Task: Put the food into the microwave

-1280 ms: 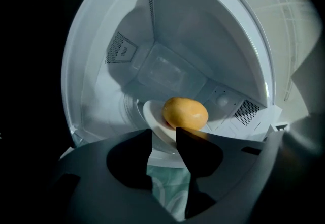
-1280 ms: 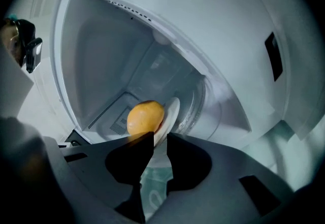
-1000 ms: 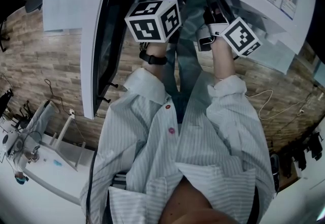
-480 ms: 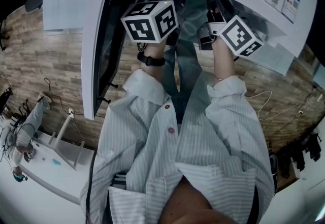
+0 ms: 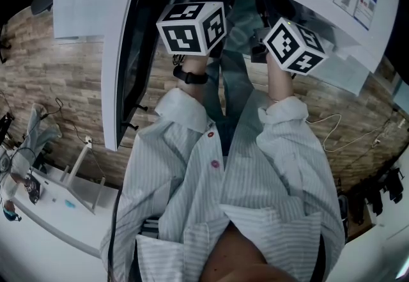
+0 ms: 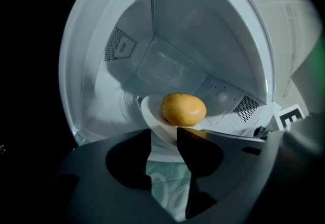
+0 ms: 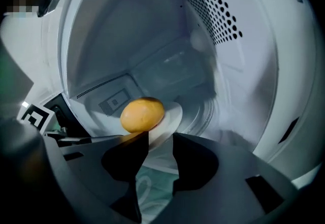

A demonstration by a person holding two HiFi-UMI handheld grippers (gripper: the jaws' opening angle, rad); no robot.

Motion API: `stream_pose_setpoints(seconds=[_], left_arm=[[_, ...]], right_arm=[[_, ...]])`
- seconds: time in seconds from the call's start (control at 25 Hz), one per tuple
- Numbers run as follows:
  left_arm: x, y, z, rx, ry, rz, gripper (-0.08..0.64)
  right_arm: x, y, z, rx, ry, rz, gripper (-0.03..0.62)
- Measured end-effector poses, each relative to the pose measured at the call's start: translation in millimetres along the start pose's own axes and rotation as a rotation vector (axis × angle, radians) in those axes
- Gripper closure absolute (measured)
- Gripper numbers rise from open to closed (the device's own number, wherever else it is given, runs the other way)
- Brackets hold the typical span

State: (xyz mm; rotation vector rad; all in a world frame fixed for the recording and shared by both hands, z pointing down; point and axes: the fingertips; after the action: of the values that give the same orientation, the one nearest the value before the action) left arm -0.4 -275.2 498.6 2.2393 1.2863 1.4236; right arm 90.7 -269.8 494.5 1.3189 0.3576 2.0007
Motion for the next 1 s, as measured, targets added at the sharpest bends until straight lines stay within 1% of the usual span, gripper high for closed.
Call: stream_pose_setpoints(seconds=[0.12, 0.2, 0.48, 0.84, 1.0], left_arm=[[4, -1, -5, -0.043, 0.041, -0.009, 0.402], [3, -2, -7, -0.060, 0.062, -0.012, 0.401], [2, -5, -5, -0.052, 0.068, 0.010, 0.399], [-4, -26, 8, -0.034, 0.090, 0.037, 0.399], [-6, -37, 20, 0.000, 0.099, 0.041, 0.400]], right_arm=[[1, 0, 2, 0.041, -0.079, -0.014, 0.405], [1, -1, 2, 0.046, -0.103, -0.018, 0.405], [0, -3, -2, 0.034, -0.112, -0.008, 0.405], [-9, -17, -18, -0.016, -0.102, 0.004, 0.405], [-16, -28, -27, -0.042, -0.124, 0.007, 0.407]])
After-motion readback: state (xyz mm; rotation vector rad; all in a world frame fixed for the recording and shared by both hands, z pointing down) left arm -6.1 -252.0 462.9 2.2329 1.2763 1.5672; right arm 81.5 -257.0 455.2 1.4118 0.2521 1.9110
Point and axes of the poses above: the fingertips, and each gripper's own axes: y forward along the fingers, z to its right, x out of its underside, and after that the axes turned 6 degrees about -z, right-handed
